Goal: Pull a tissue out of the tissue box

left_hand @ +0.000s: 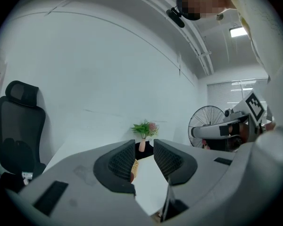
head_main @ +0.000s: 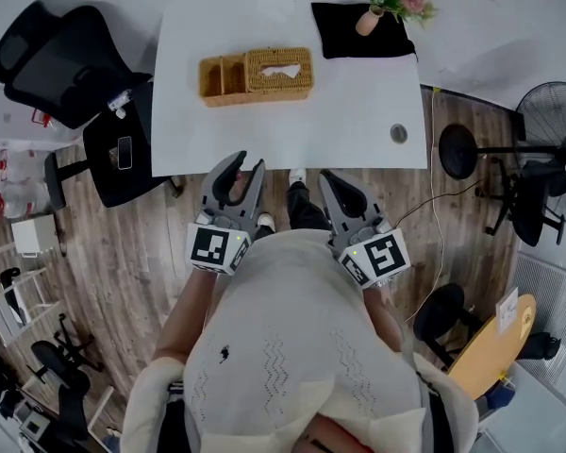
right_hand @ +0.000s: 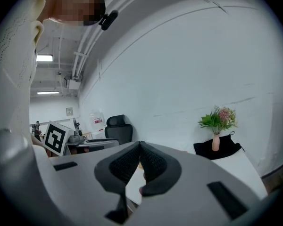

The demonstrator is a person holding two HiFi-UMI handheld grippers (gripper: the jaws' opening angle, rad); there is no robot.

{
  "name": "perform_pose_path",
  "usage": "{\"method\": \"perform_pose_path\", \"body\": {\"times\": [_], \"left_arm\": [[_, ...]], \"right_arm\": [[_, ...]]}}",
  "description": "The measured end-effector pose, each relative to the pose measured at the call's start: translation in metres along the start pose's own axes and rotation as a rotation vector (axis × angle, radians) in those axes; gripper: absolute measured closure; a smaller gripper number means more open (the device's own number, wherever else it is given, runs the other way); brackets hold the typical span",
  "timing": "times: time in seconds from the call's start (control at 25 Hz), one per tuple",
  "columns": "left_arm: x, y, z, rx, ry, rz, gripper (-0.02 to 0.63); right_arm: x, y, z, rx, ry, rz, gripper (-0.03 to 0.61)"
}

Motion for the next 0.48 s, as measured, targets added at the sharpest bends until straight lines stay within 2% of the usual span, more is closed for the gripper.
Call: {"method": "perform_pose_path", "body": {"times": [0.48], "left_arm": [[0.014, 0.009, 0.051, 0.063, -0.007, 0.064, 0.489]], "right_arm": [[-0.045, 0.013, 0.022, -0.008, 0.057, -0.019, 0.577]]}}
Point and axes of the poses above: the fingertips, and each gripper's own axes: z forward along the fingers, x to its left, y out of its top, the point moved 8 cm from there along -z, backward along the fingers, and after that the axes turned 5 degrees about -y, right-handed, at the moved point
